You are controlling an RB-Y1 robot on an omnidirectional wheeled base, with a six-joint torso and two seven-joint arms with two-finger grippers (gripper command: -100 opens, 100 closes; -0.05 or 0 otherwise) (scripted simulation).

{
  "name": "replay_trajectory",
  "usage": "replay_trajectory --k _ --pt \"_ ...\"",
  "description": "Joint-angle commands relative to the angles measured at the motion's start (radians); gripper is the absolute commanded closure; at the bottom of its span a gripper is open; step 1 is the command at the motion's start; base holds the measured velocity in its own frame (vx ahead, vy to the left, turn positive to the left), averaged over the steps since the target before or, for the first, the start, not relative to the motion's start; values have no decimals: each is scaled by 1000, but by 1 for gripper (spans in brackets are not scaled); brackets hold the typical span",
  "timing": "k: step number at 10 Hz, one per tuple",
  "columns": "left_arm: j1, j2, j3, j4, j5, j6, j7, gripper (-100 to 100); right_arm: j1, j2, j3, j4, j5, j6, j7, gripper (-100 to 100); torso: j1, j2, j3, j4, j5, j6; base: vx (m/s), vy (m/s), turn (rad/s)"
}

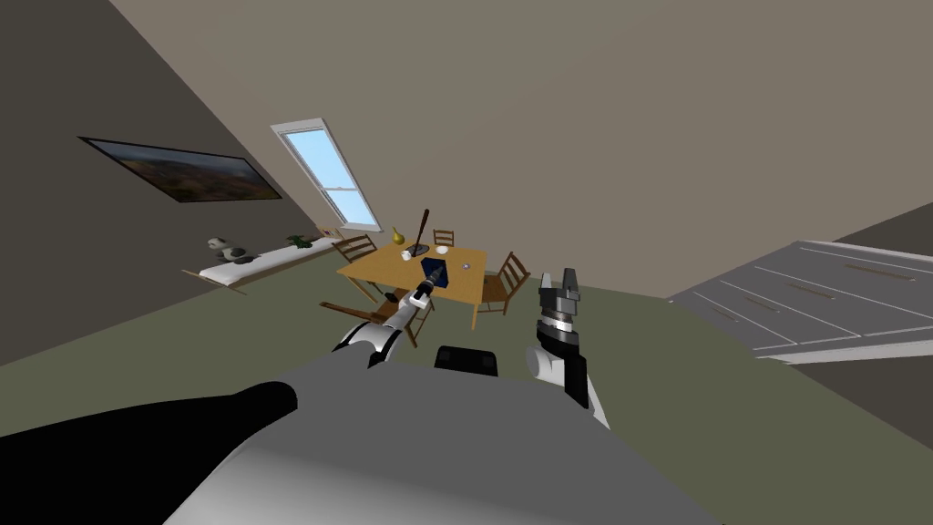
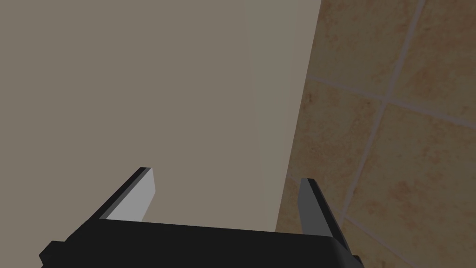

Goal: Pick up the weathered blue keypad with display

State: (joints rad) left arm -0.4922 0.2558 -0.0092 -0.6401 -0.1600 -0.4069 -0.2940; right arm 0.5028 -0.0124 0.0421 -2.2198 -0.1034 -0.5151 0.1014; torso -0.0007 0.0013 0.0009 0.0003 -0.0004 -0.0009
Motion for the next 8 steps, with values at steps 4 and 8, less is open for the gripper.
replay_trajectory --k 4,8 --pt "-33 0 -8 -17 -1 26 25 -100 0 0 0 0 0 0 0 0 1 -1 -1 0 0 0 -3 -8 16" --pt "-32 -1 -8 -19 -1 27 25 100 0 0 0 0 0 0 0 0 1 -1 -1 0 0 0 0 0 0"
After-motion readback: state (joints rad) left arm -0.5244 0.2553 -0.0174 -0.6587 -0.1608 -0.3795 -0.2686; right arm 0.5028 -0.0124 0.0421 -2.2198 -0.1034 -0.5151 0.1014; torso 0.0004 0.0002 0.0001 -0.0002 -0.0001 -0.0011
